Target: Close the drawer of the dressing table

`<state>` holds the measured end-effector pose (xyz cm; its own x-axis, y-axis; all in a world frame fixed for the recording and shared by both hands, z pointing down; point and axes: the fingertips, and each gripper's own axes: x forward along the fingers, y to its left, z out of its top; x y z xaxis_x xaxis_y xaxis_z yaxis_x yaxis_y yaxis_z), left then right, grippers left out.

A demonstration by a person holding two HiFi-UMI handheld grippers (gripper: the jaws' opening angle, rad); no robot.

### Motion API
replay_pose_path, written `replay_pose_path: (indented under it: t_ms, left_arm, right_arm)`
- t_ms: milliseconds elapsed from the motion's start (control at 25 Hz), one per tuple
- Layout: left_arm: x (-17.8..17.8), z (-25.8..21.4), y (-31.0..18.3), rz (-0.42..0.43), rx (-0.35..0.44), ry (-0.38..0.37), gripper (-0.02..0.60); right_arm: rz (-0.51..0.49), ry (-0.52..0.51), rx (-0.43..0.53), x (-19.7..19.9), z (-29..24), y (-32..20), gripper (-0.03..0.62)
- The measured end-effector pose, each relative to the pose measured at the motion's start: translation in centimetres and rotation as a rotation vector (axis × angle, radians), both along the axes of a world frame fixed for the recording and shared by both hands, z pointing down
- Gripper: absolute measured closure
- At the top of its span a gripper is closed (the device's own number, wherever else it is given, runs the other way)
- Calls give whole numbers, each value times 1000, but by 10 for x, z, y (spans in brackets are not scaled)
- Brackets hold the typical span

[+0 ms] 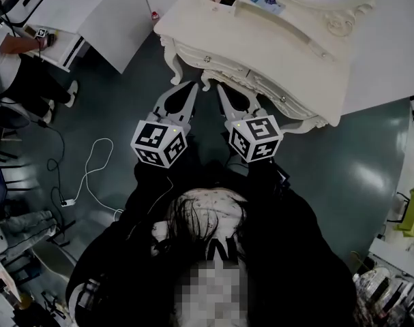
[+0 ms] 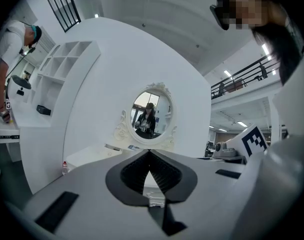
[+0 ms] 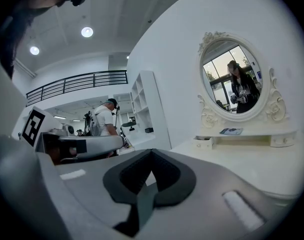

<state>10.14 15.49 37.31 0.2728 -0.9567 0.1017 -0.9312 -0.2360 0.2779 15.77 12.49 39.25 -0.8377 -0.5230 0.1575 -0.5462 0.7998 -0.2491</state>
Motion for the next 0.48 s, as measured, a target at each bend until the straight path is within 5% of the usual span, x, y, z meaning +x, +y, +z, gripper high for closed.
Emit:
replay_pose_path:
  t_ms: [480]
  left_arm:
    - [-90,8,-81,54,-39,4,581]
  right_arm:
    - [90,17,-44,-80,9,-76,586]
